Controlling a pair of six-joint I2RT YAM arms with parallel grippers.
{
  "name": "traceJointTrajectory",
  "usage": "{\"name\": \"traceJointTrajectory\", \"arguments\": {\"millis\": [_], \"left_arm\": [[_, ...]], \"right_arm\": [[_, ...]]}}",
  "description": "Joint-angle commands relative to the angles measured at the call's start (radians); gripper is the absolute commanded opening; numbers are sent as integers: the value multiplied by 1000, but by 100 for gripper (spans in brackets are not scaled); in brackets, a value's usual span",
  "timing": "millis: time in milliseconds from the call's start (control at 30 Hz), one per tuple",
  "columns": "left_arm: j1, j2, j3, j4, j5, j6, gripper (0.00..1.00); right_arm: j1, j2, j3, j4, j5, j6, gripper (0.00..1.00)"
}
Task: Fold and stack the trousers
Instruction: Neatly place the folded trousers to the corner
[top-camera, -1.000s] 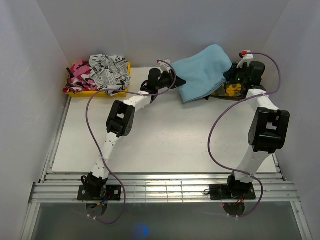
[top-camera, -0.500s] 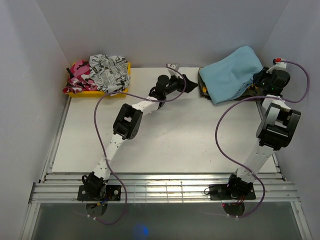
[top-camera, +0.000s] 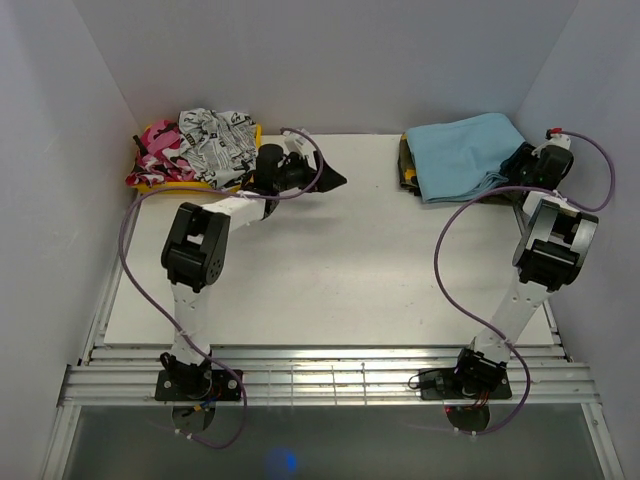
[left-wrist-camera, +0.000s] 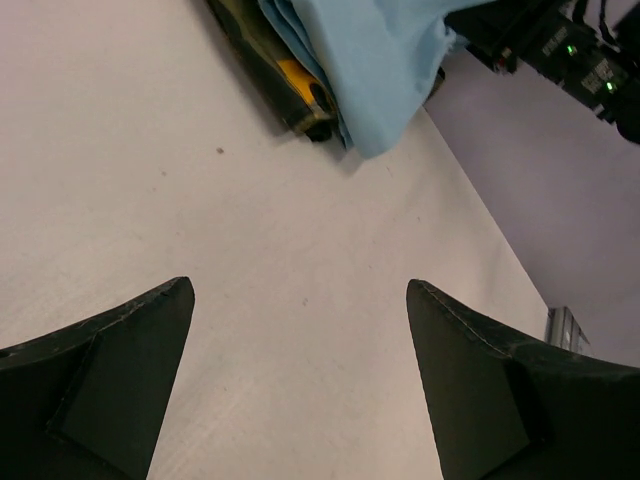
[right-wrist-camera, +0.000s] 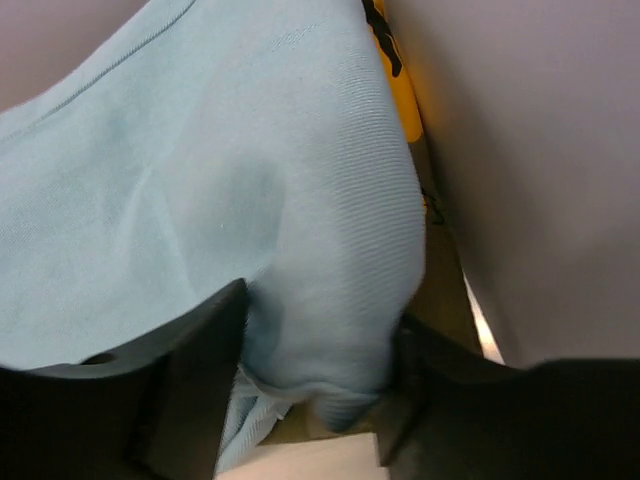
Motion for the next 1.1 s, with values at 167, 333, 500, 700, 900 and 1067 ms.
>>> {"name": "traceJointTrajectory", "arguments": {"millis": [167, 333, 500, 700, 900, 1067], "left_arm": [[-3, -283, -229, -128, 98, 15, 98], [32, -443, -364, -168, 146, -2, 98], [37, -582, -480, -162, 164, 21, 98], [46, -635, -495, -269, 196, 94, 98], [54, -662, -488, -323, 141, 181, 98], [63, -691, -528, -303, 117, 194, 98]], "right_arm": [[-16, -9, 184, -488, -106, -163, 91], [-83, -82, 230, -784, -187, -131, 98], [-132, -298, -188, -385, -462, 315, 98], [99, -319, -130, -477, -461, 52, 95], [357, -140, 288, -676, 29, -478, 76], [507, 92, 575, -722, 297, -612, 70]]}}
